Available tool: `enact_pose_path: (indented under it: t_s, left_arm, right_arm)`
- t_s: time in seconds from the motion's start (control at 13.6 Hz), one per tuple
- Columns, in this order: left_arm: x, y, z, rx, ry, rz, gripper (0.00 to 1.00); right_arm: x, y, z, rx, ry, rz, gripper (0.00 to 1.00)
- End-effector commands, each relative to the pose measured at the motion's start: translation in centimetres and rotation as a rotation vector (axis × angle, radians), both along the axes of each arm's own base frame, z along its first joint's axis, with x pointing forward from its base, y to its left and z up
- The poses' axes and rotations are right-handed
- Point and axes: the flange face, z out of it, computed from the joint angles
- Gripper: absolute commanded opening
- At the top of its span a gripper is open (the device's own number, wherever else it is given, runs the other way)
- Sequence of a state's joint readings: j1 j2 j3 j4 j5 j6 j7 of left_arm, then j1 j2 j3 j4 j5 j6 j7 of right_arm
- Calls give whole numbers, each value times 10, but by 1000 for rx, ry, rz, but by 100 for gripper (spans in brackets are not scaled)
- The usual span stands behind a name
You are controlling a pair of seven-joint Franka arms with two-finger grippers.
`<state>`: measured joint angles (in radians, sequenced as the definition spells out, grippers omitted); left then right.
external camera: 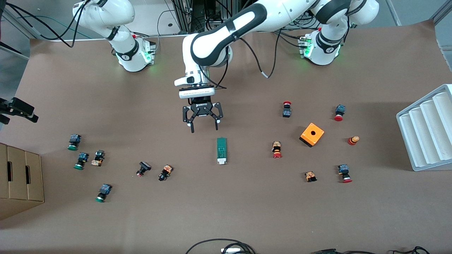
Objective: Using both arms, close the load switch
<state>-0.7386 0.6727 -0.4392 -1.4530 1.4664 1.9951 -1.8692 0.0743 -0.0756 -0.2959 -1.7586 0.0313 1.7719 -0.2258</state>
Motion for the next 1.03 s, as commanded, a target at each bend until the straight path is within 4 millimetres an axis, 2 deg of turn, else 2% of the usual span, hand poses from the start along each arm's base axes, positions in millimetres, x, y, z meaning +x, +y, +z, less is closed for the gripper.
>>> enact_pose_path:
  t_s: [0.0,0.15,0.29,0.74,0.96]
  left_arm:
    - [5,8,43,19,49,-26,100]
    - [7,8,59,9,71,-37,100]
    - [22,20,69,20,101,-28,100]
    - [29,30,115,-1,162,-67,100]
    - [39,38,148,-24,208,-73,100]
  right_arm:
    - [4,0,3,-25,6,15,100]
    - [4,0,4,-24,6,18,100]
    - [5,1,2,-19,6,16,100]
    - [6,4,2,-16,6,14,100]
    - [5,3,0,-16,13,17,100]
